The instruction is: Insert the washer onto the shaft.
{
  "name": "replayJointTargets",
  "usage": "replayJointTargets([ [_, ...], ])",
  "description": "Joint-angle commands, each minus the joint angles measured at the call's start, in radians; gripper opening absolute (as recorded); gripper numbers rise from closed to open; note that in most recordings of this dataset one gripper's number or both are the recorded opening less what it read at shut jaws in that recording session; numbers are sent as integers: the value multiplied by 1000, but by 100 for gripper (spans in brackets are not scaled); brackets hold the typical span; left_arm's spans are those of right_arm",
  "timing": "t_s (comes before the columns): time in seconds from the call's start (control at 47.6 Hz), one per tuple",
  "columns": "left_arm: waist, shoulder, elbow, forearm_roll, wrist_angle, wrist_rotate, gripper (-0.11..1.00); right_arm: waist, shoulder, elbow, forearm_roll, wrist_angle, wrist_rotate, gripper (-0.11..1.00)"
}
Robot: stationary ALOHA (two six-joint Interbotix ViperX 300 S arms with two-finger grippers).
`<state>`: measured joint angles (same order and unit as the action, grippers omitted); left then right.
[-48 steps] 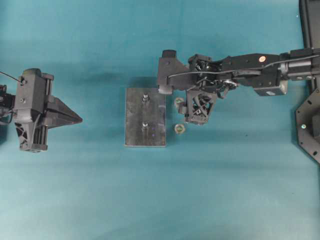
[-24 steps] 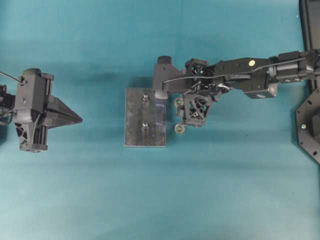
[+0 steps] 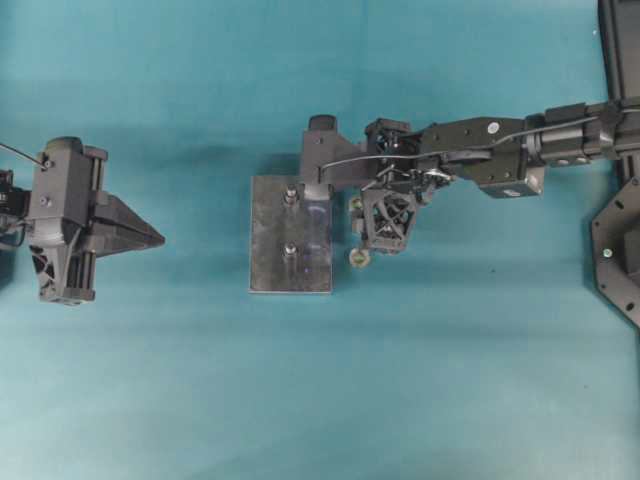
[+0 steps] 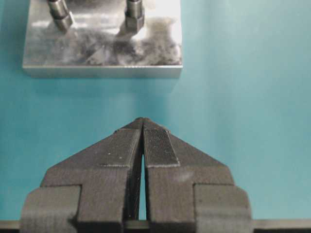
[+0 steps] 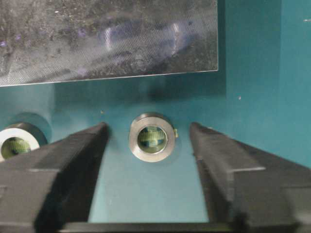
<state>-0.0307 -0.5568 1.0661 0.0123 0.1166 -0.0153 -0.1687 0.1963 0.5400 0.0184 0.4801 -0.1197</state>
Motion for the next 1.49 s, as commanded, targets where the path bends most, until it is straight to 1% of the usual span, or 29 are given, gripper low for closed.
replayJointTargets([
  [0.0,-2,-3,-18,3,-5,0,0,3,-17,-18,-2,3,-6,61],
  [0.21,-3,-3,-18,3,-5,0,0,-8,-14,-20,-2,31,-2,39],
  [0.294,-2,-3,-18,3,-5,0,0,-14,-15,-21,-2,34,3,34],
  [0.546,-2,-5,-18,3,-8,-2,0,-17,-31,-54,-2,41,8,34],
  [0.63,-2,-3,-20,3,-9,-2,0,-12,-49,-77,-2,61,8,34],
  [0.797,-2,-5,-18,3,-9,-2,0,5,-69,-153,-2,141,6,34],
  [0.881,-3,-5,-18,3,-9,-2,0,18,-67,-209,0,192,6,34],
  [1.133,-2,-3,-14,3,-11,-2,0,43,-49,-337,-3,262,5,34],
  [1.322,-2,-3,-14,3,-11,-2,0,44,-20,-394,-48,296,5,34],
  [1.469,-2,-3,-14,3,-12,-2,0,51,9,-423,-51,310,5,34],
])
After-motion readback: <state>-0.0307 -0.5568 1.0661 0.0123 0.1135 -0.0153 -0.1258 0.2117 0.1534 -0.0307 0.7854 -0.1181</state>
